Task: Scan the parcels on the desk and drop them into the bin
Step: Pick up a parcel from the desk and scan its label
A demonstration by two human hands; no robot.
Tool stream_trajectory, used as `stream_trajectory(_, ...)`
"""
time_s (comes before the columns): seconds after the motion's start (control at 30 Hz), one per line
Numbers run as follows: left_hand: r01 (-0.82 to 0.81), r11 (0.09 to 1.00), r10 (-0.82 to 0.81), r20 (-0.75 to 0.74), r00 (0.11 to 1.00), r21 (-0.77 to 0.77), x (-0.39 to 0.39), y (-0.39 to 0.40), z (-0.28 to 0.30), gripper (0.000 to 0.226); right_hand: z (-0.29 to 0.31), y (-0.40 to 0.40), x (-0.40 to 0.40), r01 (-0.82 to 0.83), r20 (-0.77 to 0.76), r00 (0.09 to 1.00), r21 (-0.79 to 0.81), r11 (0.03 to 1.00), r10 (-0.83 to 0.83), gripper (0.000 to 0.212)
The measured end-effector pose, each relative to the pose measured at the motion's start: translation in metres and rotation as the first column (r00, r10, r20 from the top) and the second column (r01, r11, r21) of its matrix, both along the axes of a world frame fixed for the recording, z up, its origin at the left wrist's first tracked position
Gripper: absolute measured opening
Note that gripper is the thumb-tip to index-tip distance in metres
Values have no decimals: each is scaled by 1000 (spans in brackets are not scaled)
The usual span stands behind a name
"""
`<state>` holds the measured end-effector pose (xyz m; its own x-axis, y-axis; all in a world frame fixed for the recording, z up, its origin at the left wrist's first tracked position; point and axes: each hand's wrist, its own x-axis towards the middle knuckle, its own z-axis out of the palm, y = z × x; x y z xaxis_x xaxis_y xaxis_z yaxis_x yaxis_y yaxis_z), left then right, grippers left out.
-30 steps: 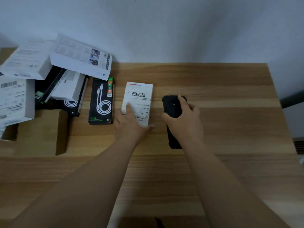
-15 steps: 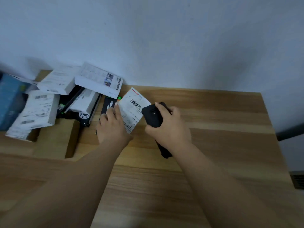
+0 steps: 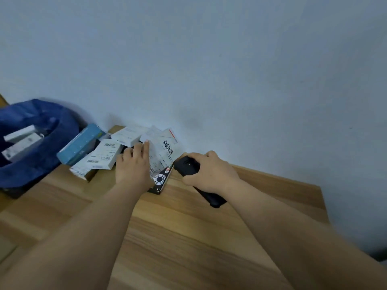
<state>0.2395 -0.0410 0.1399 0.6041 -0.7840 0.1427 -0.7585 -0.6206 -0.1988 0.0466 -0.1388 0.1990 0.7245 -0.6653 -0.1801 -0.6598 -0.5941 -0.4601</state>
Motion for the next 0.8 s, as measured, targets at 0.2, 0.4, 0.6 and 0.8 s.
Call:
stream_trajectory(0.2, -15, 998, 18, 49, 999, -53, -11, 23, 14, 122, 21, 17, -7, -96, -53, 994, -83, 992, 92, 70)
stream_trajectory(0.4, -78, 996, 81, 70, 994, -36, -12, 62, 32, 117, 42, 33, -12, -186, -125, 978, -164, 969, 167, 66)
stream_trajectory(0.6, -235, 969, 239, 46, 970, -78, 2, 123, 46, 119, 67, 63, 15, -238, -83, 970, -182, 954, 227, 65)
stream_trajectory(0.8, -530, 831, 468, -304, 830, -168, 22, 192, 74, 112, 76, 136, 74, -324, 145, 929, -132, 937, 341, 68)
